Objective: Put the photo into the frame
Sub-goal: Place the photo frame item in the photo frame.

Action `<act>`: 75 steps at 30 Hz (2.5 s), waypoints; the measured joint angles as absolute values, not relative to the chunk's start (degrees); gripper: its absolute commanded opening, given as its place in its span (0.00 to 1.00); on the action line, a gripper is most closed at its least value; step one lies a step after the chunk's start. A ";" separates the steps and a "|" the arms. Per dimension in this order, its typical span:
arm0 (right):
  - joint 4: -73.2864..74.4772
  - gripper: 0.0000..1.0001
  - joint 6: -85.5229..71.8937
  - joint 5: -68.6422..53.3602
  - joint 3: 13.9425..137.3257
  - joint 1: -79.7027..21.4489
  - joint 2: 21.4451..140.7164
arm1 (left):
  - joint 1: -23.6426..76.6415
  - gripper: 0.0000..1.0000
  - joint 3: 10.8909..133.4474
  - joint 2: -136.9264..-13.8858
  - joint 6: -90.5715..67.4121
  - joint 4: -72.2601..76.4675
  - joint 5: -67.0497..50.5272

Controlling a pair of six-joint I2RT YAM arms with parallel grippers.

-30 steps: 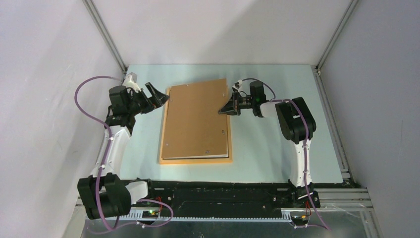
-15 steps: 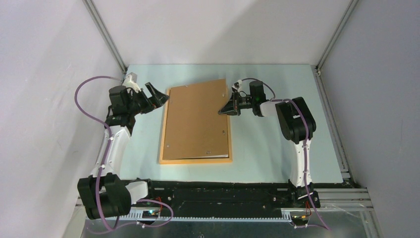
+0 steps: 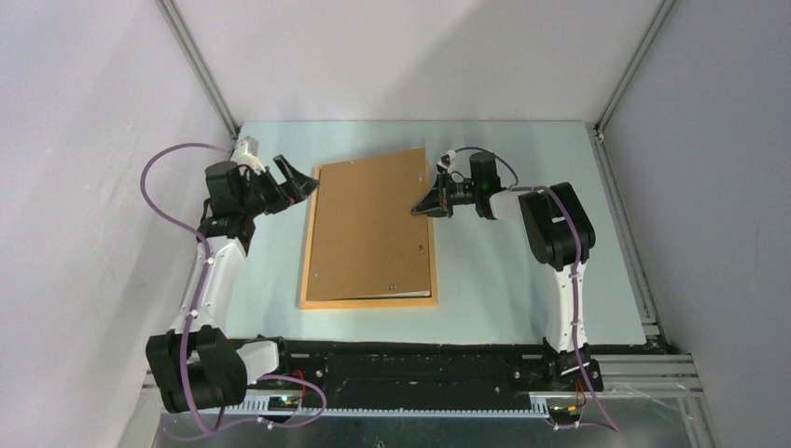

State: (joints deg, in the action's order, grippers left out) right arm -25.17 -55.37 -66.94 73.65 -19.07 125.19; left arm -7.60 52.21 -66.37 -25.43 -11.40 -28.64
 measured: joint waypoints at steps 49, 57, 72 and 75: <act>-18.22 0.00 -50.59 -67.37 78.78 -19.40 128.90 | -8.29 1.00 52.21 -66.39 -25.43 -11.42 -28.64; -17.50 0.00 -50.24 -67.51 79.66 -19.46 129.27 | -8.40 1.00 52.21 -66.41 -25.43 -11.42 -28.67; -14.48 0.07 -47.92 -67.33 81.10 -19.49 130.21 | -8.51 1.00 52.21 -66.50 -25.43 -11.42 -28.67; -13.06 0.12 -46.98 -66.94 81.36 -19.49 130.21 | -8.56 1.00 52.21 -66.50 -25.43 -11.42 -28.69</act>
